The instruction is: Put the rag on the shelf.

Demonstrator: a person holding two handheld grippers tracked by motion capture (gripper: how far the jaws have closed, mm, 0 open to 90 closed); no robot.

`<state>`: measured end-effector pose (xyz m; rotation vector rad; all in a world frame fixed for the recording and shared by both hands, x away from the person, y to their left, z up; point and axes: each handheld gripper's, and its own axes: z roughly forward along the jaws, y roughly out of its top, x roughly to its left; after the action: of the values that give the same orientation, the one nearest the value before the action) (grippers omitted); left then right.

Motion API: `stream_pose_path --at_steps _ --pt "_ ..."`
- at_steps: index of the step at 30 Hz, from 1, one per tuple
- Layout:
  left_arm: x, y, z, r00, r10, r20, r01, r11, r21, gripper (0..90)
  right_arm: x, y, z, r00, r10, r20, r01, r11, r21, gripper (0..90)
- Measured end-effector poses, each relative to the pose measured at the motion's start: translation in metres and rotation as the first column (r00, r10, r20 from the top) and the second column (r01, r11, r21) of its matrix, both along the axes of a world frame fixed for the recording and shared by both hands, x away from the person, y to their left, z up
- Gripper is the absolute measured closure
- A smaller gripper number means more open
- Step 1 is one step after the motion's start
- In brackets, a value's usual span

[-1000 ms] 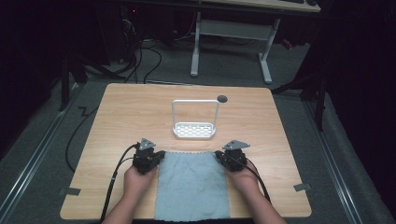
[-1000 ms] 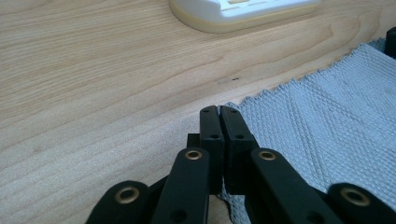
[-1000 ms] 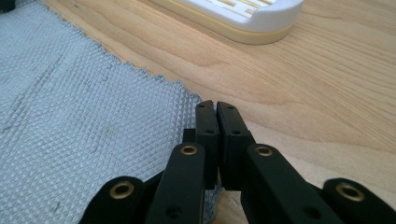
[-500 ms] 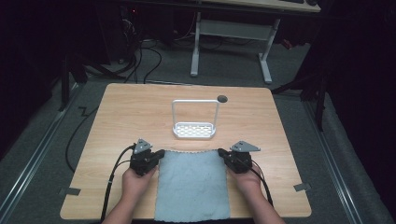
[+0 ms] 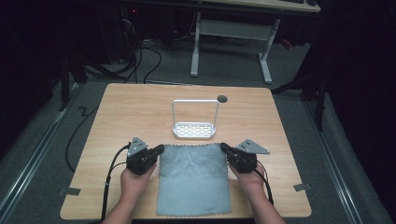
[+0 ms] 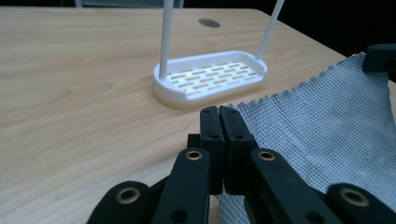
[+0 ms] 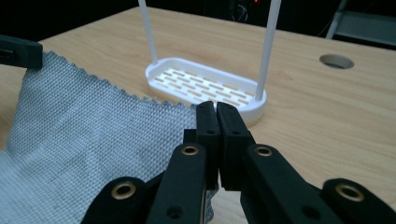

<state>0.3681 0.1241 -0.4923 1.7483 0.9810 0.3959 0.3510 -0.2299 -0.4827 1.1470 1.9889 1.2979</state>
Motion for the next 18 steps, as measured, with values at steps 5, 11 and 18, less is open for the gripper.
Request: stream_pose_path --at_steps 5,11,18 --pt "0.005 -0.002 0.009 0.9994 0.007 0.034 -0.007 1.0000 -0.001 89.5 0.005 0.004 0.007 0.9996 0.004 0.029 -0.003 1.000 -0.005 89.1" --pt "0.011 -0.003 0.021 0.9976 0.019 0.066 -0.018 0.9997 -0.019 89.6 0.010 0.003 0.021 0.9979 -0.003 0.065 0.002 1.000 0.011 89.1" --pt "0.013 -0.009 0.048 0.9897 0.024 0.141 -0.016 0.9983 -0.056 89.9 0.011 -0.002 0.048 0.9893 -0.033 0.142 0.028 0.999 0.038 89.1"
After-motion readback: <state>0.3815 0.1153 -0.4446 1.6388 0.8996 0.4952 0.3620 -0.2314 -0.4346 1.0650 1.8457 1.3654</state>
